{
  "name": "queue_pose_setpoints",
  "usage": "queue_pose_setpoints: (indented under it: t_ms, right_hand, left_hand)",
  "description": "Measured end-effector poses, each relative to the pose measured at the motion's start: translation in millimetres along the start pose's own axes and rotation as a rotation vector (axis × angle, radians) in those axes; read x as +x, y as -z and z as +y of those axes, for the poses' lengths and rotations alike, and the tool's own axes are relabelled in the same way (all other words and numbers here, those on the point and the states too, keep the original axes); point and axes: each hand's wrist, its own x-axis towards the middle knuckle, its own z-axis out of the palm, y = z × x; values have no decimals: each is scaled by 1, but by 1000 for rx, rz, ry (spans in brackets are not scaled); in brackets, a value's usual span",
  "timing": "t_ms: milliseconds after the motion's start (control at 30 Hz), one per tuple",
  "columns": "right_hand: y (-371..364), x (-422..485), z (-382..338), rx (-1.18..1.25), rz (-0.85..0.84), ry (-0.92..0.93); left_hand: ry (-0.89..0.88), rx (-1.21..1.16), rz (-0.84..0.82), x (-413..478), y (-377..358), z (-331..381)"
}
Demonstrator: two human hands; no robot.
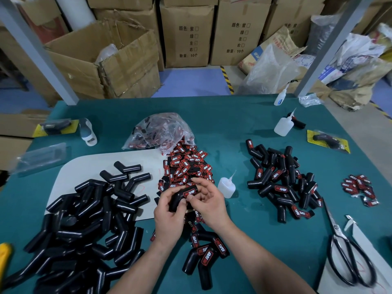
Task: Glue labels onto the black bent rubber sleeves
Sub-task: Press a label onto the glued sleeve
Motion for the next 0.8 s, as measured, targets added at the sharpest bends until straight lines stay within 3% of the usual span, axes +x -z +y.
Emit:
queue_pose_setpoints:
  t_ms: [167,367,567,800]
  right_hand:
    - [3,-2,-1,-176,-15,61]
    - [3,0,0,-221,-8,48]
    - [3,1,1,-171,-76,-5]
    - [6,-2,3,-259,-77,109]
  left_hand:
    - [-38,8,-42,-1,3,-3]
    - [-6,40,-21,0,0,0]
    - [141,-129,87,7,0,-2]
    - [132,-141,99,10,0,-4]
